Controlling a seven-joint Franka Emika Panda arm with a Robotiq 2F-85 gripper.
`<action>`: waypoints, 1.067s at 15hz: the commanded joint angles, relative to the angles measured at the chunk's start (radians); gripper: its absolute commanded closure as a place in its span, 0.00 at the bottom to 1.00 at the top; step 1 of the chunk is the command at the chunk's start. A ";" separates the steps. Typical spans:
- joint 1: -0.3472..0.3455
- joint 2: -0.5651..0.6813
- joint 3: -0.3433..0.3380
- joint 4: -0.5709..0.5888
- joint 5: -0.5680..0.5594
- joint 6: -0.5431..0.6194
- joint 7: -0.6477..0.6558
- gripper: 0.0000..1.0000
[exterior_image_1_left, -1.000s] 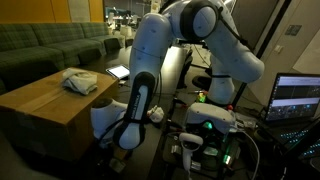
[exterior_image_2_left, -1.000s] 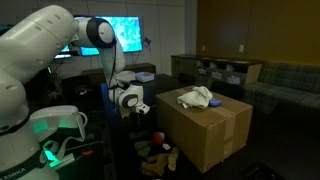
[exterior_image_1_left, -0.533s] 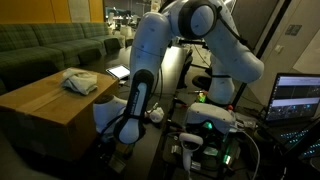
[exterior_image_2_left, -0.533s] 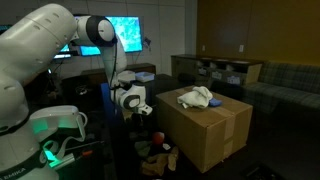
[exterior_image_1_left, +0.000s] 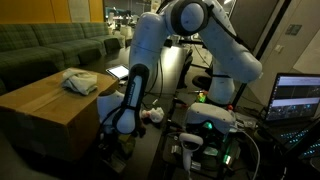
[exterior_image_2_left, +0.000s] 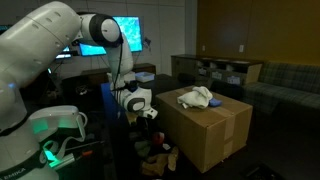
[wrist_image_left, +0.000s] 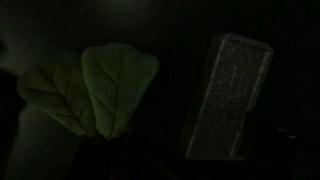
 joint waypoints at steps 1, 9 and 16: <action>-0.070 -0.026 0.046 -0.029 -0.008 0.035 -0.065 0.00; -0.082 -0.013 0.077 -0.013 -0.018 0.030 -0.111 0.00; -0.085 0.010 0.096 0.010 -0.018 0.018 -0.124 0.00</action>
